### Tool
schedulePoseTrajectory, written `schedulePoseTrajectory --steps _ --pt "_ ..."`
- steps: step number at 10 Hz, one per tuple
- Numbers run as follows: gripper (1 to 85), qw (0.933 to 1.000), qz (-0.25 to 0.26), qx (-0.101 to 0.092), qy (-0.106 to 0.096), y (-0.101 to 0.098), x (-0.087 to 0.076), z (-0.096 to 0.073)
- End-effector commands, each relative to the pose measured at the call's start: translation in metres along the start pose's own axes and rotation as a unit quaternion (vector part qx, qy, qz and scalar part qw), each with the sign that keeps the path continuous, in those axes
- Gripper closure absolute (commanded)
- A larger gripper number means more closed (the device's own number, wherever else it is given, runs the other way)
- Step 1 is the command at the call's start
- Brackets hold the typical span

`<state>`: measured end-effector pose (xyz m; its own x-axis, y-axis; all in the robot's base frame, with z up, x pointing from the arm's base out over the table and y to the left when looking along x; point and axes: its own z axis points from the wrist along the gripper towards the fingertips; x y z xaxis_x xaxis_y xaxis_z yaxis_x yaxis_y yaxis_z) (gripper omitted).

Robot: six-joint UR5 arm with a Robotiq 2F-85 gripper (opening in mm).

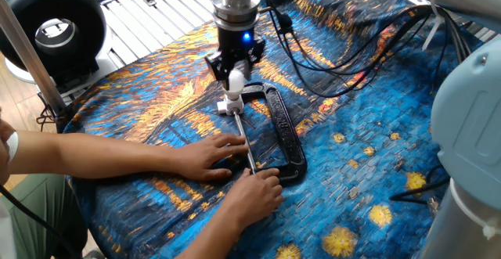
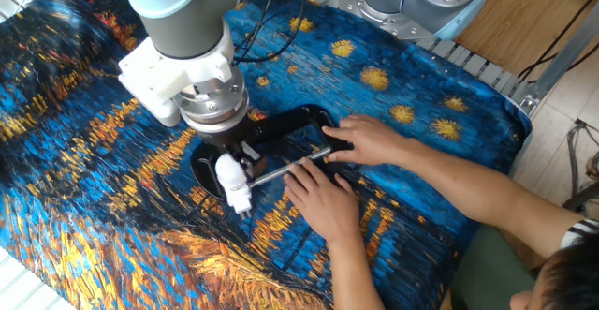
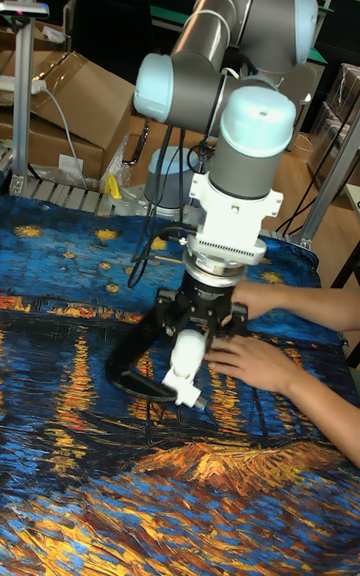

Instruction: Install the light bulb by rotating it

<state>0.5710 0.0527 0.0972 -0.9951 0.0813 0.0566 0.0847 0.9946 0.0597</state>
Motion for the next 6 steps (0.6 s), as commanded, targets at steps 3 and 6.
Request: schedulePoseTrajectory --steps 3,6 --pt "25.0 0.9993 -0.038 -0.003 0.005 -0.001 0.002 -0.001" --pt "30.0 0.9969 -0.078 -0.004 -0.001 -0.003 0.005 -0.010"
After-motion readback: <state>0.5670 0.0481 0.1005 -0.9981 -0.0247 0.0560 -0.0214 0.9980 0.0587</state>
